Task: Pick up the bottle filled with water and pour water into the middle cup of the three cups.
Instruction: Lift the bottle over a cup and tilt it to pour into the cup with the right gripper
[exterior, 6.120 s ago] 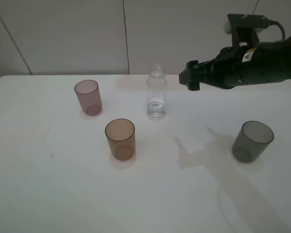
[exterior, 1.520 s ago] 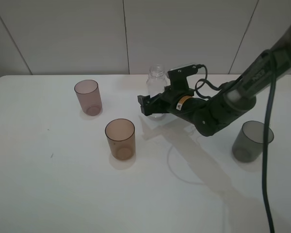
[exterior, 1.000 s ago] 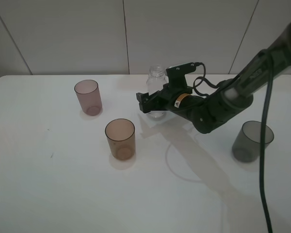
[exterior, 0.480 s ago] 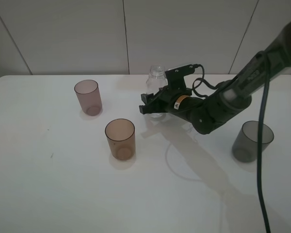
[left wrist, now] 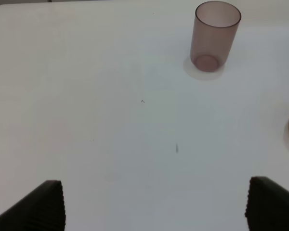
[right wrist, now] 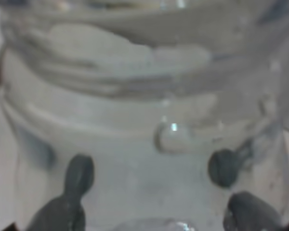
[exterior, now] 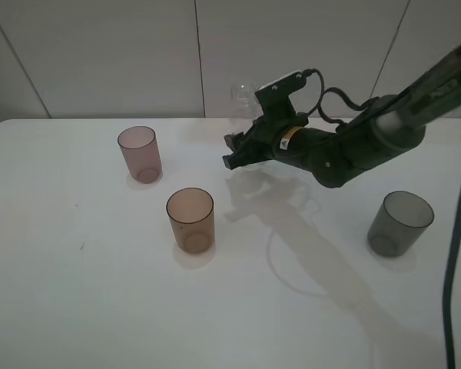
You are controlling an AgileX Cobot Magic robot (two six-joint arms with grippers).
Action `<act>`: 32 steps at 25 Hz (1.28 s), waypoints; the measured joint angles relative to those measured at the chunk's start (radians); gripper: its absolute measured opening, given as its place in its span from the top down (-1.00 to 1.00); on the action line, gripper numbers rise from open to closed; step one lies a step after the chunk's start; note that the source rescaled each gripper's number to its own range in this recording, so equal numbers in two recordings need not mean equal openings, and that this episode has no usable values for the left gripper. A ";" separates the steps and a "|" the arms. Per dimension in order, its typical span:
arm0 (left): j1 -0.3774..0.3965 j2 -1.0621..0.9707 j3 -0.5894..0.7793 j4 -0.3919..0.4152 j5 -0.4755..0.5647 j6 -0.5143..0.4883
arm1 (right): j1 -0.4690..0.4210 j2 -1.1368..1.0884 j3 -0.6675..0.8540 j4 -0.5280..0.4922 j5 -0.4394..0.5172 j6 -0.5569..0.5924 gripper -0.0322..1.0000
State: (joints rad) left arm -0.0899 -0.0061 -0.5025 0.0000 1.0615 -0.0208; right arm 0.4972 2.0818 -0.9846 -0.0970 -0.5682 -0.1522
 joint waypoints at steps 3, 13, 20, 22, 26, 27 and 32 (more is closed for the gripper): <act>0.000 0.000 0.000 0.000 0.000 0.000 | 0.000 -0.087 0.000 -0.002 0.123 -0.155 0.88; 0.000 0.000 0.000 0.000 0.000 0.000 | 0.001 -0.304 0.208 -0.006 0.191 -0.420 0.88; 0.000 0.000 0.000 0.000 0.000 0.000 | 0.058 -0.309 0.265 0.042 0.191 -0.583 0.88; 0.000 0.000 0.000 0.000 0.000 0.000 | 0.088 -0.309 0.265 0.097 0.178 -0.676 0.88; 0.000 0.000 0.000 0.000 0.000 0.000 | 0.125 -0.313 0.265 0.238 0.153 -0.933 0.88; 0.000 0.000 0.000 0.000 0.000 0.000 | 0.129 -0.313 0.265 0.267 0.145 -0.984 0.88; 0.000 0.000 0.000 0.000 0.000 0.000 | 0.156 -0.311 0.265 0.340 0.132 -1.127 0.88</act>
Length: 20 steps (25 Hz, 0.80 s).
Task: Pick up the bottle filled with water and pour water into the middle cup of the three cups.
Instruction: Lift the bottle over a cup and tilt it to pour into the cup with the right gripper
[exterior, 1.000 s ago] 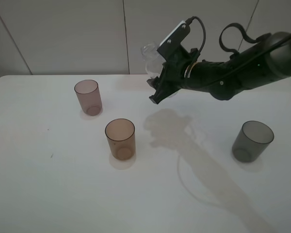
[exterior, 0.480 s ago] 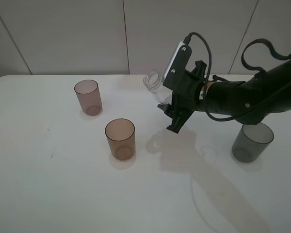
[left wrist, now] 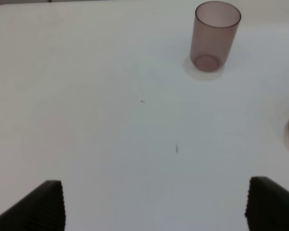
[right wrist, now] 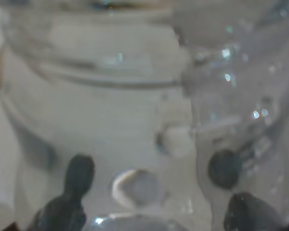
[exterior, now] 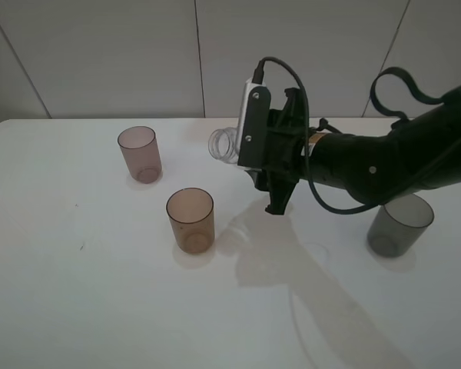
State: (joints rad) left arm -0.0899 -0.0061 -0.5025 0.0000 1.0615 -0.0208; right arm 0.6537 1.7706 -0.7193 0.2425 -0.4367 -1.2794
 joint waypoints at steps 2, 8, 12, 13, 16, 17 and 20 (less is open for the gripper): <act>0.000 0.000 0.000 0.000 0.000 0.000 | 0.016 0.014 0.000 0.010 -0.017 -0.018 0.88; 0.000 0.000 0.000 0.000 0.000 0.000 | 0.063 0.068 -0.004 0.090 -0.054 -0.155 0.88; 0.000 0.000 0.000 0.000 0.000 0.000 | 0.067 0.097 -0.028 0.143 -0.076 -0.236 0.88; 0.000 0.000 0.000 0.000 0.000 0.000 | 0.067 0.102 -0.035 0.158 -0.088 -0.262 0.88; 0.000 0.000 0.000 0.000 0.000 0.000 | 0.067 0.108 -0.041 0.186 -0.107 -0.338 0.88; 0.000 0.000 0.000 0.000 0.000 0.000 | 0.067 0.108 -0.041 0.187 -0.113 -0.356 0.88; 0.000 0.000 0.000 0.000 0.000 0.000 | 0.067 0.108 -0.041 0.195 -0.135 -0.379 0.88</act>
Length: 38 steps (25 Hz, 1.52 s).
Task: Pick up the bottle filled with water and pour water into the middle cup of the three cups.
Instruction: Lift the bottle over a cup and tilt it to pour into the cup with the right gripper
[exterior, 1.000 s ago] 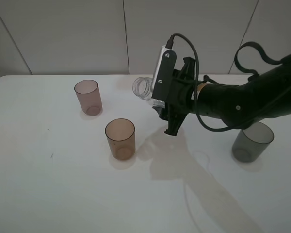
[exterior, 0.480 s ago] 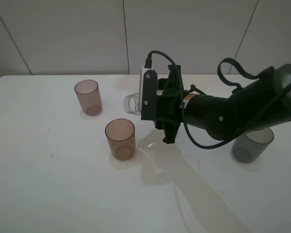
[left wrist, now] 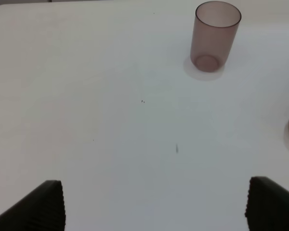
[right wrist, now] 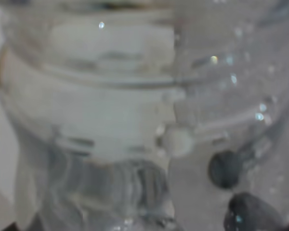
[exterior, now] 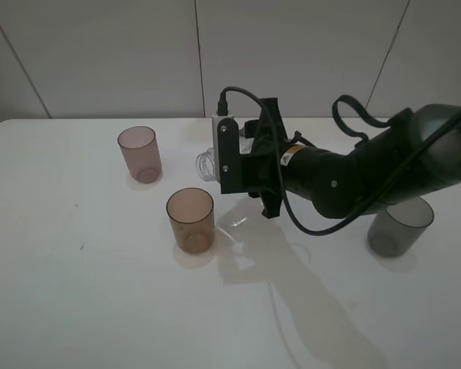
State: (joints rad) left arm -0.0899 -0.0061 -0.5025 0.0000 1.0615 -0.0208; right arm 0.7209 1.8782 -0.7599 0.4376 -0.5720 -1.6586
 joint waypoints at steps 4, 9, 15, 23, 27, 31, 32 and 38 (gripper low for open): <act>0.000 0.000 0.000 0.000 0.000 0.000 | 0.000 0.000 0.000 0.006 -0.023 -0.005 0.88; 0.000 0.000 0.000 0.000 0.000 0.000 | 0.022 0.023 0.000 0.010 -0.049 -0.012 0.88; 0.000 0.000 0.000 0.000 0.000 0.000 | 0.048 0.048 0.000 0.012 -0.076 -0.069 0.88; 0.000 0.000 0.000 0.000 0.000 0.000 | 0.048 0.048 0.000 0.014 -0.119 -0.108 0.88; 0.000 0.000 0.000 0.000 0.000 0.000 | 0.048 0.052 -0.001 0.014 -0.123 -0.152 0.88; 0.000 0.000 0.000 0.000 0.000 0.000 | 0.048 0.083 -0.001 0.014 -0.150 -0.169 0.88; 0.000 0.000 0.000 0.000 0.000 0.000 | 0.048 0.091 -0.001 0.013 -0.155 -0.169 0.88; 0.000 0.000 0.000 0.000 0.000 0.000 | 0.048 0.102 -0.001 0.012 -0.217 -0.186 0.88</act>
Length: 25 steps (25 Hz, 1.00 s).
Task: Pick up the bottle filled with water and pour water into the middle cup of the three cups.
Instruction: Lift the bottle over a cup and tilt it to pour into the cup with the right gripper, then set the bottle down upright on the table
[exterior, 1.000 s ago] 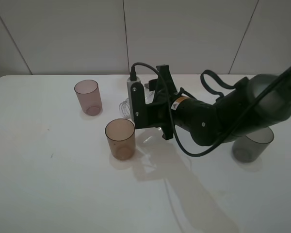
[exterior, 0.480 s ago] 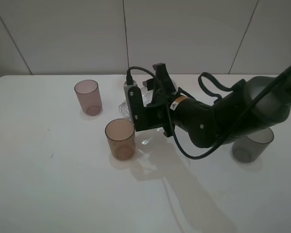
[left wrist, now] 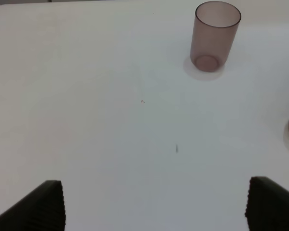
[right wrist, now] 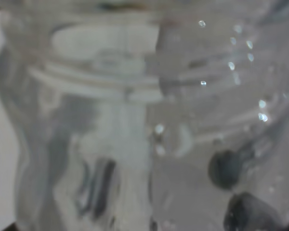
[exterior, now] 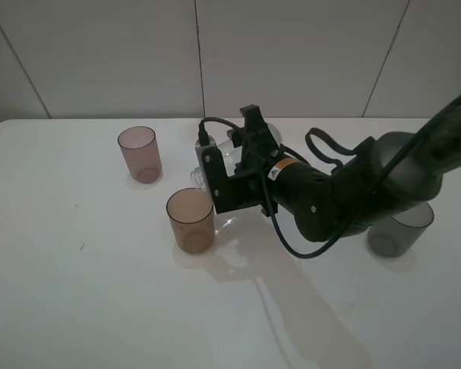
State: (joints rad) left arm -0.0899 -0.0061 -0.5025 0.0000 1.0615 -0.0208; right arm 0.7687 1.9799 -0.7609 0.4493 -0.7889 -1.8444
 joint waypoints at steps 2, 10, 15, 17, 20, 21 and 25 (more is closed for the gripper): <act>0.000 0.000 0.000 0.000 0.000 0.000 | 0.000 0.000 0.000 -0.005 -0.005 -0.004 0.88; 0.000 0.000 0.000 0.000 0.000 0.000 | 0.000 0.000 0.000 -0.039 -0.055 -0.006 0.88; 0.000 0.000 0.000 0.000 0.000 0.000 | 0.010 0.000 0.000 -0.057 -0.069 -0.007 0.88; 0.000 0.000 0.000 0.000 0.000 0.000 | 0.011 0.000 0.000 -0.069 -0.083 -0.009 0.88; 0.000 0.000 0.000 0.000 0.000 0.000 | 0.011 0.000 0.000 -0.074 -0.088 -0.024 0.88; 0.000 0.000 0.000 0.000 0.000 0.000 | 0.011 0.000 0.000 -0.075 -0.089 -0.028 0.88; 0.000 0.000 0.000 0.000 0.000 0.000 | 0.011 0.015 0.000 -0.075 -0.109 -0.031 0.88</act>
State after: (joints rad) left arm -0.0899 -0.0061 -0.5025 0.0000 1.0615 -0.0208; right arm 0.7794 1.9946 -0.7609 0.3741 -0.8983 -1.8757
